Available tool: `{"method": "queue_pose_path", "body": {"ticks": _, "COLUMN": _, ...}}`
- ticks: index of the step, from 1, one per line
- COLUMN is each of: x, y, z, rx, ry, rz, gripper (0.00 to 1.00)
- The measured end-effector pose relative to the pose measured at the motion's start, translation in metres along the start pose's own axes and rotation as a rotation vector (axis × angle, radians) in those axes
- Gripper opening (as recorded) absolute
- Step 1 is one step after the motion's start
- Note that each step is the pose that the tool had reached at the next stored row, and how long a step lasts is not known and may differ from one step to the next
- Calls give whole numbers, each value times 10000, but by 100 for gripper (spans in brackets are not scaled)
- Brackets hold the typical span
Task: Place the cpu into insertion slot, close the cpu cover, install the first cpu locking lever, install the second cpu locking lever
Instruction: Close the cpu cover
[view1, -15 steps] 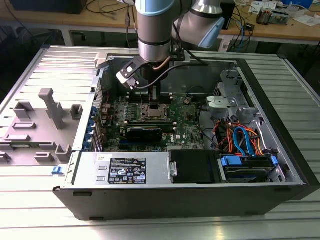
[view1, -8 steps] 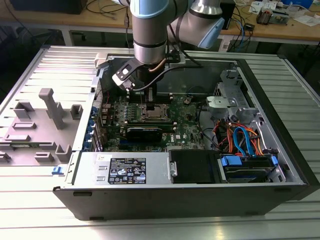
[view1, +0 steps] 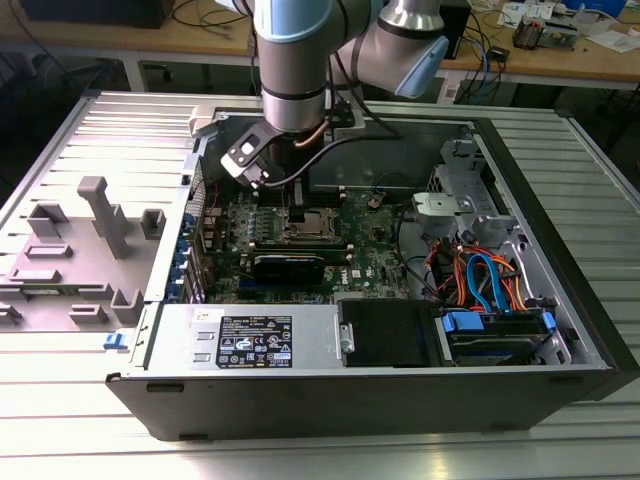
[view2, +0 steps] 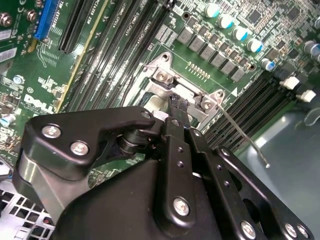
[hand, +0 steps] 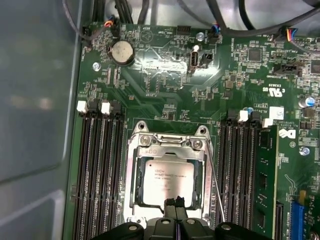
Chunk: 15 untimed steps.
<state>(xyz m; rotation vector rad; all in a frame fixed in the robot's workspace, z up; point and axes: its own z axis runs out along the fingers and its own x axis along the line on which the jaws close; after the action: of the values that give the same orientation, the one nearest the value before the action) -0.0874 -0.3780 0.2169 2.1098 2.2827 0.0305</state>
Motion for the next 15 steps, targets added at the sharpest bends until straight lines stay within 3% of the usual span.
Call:
{"method": "queue_pose_path", "body": {"ticks": 11, "x": 5, "y": -48, "z": 105, "rx": -3, "ry": 57, "rz": -53, "gripper": 11}}
{"method": "queue_pose_path", "body": {"ticks": 15, "x": 6, "y": -46, "z": 73, "rx": -9, "ry": 80, "rz": -68, "gripper": 11}}
